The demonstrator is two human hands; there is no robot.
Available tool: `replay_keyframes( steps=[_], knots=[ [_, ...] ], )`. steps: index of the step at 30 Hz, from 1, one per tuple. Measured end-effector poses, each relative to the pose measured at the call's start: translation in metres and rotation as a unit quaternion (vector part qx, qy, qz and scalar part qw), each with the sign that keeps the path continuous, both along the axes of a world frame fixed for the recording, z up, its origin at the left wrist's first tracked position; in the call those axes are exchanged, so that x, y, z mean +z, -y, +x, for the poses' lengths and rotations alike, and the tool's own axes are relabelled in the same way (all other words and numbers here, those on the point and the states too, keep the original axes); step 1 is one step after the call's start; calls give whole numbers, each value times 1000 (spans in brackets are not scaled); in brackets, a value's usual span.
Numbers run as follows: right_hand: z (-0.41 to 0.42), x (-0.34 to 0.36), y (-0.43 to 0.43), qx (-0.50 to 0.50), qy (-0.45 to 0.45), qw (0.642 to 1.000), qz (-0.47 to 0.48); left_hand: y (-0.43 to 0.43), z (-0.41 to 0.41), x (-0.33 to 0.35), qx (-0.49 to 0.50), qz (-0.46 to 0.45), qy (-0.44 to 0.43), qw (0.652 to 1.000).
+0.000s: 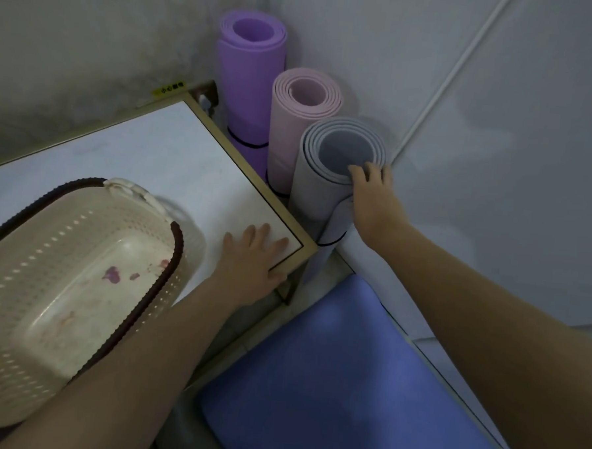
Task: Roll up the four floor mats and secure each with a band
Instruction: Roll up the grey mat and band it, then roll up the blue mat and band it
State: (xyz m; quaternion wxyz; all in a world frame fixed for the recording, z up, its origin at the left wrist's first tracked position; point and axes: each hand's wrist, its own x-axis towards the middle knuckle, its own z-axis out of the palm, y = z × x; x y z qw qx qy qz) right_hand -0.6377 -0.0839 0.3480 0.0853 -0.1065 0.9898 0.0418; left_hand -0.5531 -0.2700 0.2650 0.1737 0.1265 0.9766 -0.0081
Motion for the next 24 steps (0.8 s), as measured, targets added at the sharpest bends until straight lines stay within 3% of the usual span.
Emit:
replay_keyframes(
  steps=[4, 10, 14, 18, 24],
  knots=[
    [-1, -7, -3, 14, -19, 1000, 16, -3, 4, -3, 3, 1, -6, 1000],
    [13, -19, -19, -12, -58, 986, -156, -13, 18, -4, 12, -2, -52, 999],
    [40, -44, -44, 10, -118, 967, -225, -33, 32, -4, -64, 18, -105, 992],
    [79, -97, -82, 14, -82, 982, -167, -66, 74, -49, -201, 22, -99, 974],
    [148, -216, -144, 36, 106, 993, -39, -87, 140, -160, -149, -75, 67, 984]
  ],
)
